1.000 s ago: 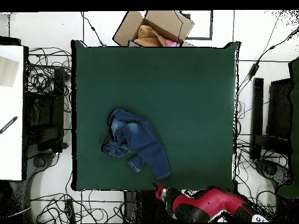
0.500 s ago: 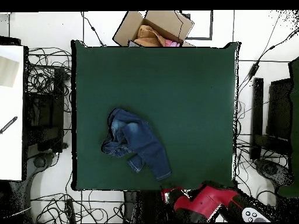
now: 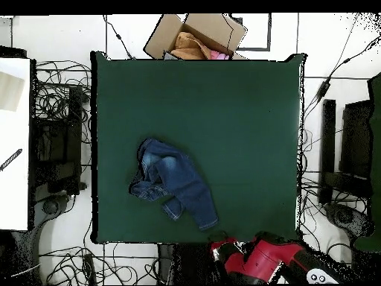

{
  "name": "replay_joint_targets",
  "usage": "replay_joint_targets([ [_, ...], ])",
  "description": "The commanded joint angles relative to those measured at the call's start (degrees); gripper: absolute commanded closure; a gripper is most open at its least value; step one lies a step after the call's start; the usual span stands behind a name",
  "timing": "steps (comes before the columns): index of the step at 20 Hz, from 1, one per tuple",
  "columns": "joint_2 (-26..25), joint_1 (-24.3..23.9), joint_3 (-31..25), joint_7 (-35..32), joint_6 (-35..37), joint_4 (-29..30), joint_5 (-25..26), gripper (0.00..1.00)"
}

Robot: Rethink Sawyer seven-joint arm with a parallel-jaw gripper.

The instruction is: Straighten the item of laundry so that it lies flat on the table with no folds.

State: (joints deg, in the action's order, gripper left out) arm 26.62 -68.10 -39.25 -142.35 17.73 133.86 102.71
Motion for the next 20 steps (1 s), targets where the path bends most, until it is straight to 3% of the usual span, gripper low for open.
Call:
replay_joint_targets([
  [1,-4.06,-5.26,-14.41,-30.34,17.39,2.81,15.32,0.0],
  [5,-9.82,-10.61,-22.56,-35.25,29.64,8.6,21.86,0.0],
  [9,-12.45,-11.29,-24.83,-36.49,34.88,9.88,23.87,0.0],
  [20,-20.78,-16.86,-27.43,-35.79,38.06,9.39,29.52,0.0],
])
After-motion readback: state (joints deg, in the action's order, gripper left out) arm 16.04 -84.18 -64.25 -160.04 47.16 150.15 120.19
